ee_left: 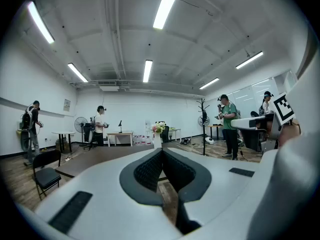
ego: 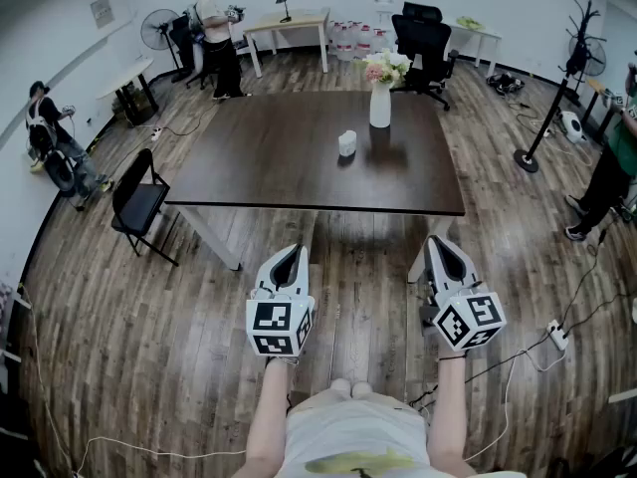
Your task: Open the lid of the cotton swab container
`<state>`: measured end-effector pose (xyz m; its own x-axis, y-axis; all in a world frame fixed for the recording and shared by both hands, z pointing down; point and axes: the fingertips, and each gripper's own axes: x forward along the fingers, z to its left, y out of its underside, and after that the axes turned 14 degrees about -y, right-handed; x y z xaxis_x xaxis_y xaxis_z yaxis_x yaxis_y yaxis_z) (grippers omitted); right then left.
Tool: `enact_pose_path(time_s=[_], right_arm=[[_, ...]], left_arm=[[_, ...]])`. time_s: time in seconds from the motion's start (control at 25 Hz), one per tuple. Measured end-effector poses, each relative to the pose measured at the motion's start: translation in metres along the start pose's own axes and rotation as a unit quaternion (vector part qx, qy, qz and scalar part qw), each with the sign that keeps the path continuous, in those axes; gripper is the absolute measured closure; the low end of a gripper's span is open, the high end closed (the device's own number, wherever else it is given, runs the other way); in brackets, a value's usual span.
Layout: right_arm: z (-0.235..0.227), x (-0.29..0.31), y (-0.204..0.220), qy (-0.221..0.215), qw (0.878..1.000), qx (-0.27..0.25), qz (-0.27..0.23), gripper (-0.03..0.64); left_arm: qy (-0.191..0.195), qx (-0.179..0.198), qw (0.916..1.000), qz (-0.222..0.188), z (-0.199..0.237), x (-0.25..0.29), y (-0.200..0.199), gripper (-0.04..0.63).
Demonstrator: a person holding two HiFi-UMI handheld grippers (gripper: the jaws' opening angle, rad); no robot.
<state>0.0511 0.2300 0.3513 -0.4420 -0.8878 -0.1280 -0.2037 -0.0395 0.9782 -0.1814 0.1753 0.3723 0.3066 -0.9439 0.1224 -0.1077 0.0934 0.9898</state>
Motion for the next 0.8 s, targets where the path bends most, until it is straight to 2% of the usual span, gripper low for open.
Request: enact_pose_path(time_s=[0.8], right_arm=[[-0.025, -0.014, 0.003, -0.002, 0.999, 0.023, -0.024, 0.597]], left_arm=[[-0.016, 0.006, 0.9998, 0.003, -0.017, 0.001, 0.005, 0.572]])
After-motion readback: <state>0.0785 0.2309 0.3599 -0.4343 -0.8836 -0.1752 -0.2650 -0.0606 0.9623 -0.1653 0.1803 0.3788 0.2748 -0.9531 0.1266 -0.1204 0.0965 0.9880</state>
